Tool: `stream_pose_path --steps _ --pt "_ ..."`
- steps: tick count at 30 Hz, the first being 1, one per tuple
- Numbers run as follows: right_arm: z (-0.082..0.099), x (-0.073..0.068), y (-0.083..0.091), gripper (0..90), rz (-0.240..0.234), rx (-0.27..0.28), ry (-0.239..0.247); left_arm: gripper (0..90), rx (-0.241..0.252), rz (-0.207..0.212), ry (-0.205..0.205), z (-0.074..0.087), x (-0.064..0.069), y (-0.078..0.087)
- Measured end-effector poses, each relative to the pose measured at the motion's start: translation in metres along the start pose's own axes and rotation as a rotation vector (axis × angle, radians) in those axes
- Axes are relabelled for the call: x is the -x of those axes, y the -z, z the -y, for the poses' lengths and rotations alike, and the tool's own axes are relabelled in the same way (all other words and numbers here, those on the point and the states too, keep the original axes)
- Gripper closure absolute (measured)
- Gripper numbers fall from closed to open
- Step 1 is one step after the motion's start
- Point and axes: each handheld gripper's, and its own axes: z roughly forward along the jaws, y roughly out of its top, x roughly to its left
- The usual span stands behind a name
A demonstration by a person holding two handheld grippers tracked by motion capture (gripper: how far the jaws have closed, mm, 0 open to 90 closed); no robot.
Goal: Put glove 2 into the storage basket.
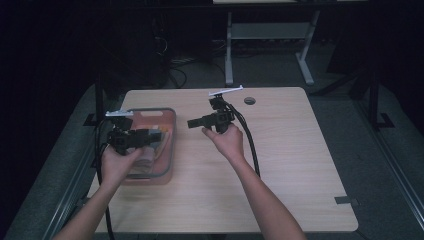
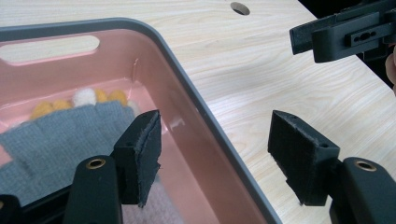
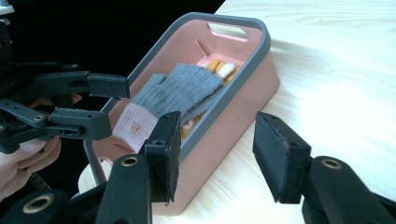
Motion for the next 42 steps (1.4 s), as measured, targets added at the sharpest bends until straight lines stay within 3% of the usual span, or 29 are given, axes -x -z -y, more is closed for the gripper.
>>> stream_pose_path --steps 26,42 --pt "0.012 0.021 0.039 45.0 0.036 0.038 -0.033 28.9 -0.002 0.054 -0.027 -0.01 0.026 -0.022" --pt "0.025 0.039 0.064 38.4 0.091 0.067 -0.067 25.9 -0.016 0.083 -0.058 -0.014 0.044 -0.035"
